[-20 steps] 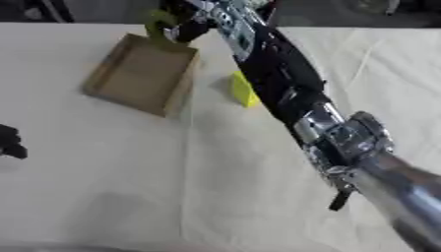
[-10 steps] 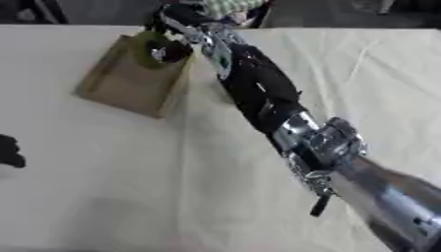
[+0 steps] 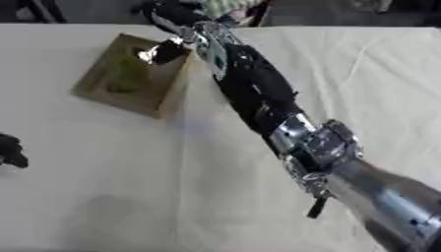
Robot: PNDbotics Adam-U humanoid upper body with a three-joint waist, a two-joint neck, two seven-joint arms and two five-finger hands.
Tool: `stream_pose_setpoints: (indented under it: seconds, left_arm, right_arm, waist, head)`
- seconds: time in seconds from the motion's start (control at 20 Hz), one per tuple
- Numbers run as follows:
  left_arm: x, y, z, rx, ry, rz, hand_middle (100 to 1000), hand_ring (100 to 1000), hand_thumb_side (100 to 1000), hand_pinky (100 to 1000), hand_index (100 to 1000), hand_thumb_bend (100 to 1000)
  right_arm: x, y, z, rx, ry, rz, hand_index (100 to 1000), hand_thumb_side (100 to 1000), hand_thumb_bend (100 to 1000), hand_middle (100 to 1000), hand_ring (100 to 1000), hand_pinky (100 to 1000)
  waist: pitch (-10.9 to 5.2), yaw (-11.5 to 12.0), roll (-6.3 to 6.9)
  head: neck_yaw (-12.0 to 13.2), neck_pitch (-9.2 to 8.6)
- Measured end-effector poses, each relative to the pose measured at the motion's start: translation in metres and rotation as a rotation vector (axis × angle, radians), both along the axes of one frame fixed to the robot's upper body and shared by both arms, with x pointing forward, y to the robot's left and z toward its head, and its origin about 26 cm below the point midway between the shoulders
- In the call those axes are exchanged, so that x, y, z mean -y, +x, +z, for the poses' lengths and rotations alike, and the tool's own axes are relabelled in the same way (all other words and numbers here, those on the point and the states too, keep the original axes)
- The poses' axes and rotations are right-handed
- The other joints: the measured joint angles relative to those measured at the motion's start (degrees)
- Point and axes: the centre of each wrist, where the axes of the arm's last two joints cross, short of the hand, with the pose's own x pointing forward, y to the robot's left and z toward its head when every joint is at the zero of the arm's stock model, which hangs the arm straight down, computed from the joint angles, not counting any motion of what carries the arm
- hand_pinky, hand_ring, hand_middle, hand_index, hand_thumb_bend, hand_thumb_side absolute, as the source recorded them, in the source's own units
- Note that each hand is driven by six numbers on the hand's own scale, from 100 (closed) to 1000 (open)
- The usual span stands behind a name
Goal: Pick up objects on the table and place them in the box.
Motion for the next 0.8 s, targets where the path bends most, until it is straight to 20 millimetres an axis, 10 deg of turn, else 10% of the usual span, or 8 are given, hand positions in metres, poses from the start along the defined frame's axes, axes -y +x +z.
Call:
stream_pose_setpoints:
  seconds: [0.25,0.8]
  left_arm:
    - [-0.004,-0.001,-0.002,-0.006,-0.004,0.019,494,495,710,528,599,100]
    - [-0.022,-0.002,-0.01,-0.018,0.019,0.093,495,497,715,529,599,100]
  right_arm:
    - [0.004,-0.013,0.021,0.062,-0.032,0.07,986,493,170,895,846,738]
    - [0.064,-0.047,-0.002,-0.074,-0.311,0.226,1000,517,284,966,940,848]
  waist:
    - [0.0,-3.2,-0.05]
    - [-0.29,-8.4,-0.33]
  head:
    - [1.6,-0.17]
    - [5.3,-0.17]
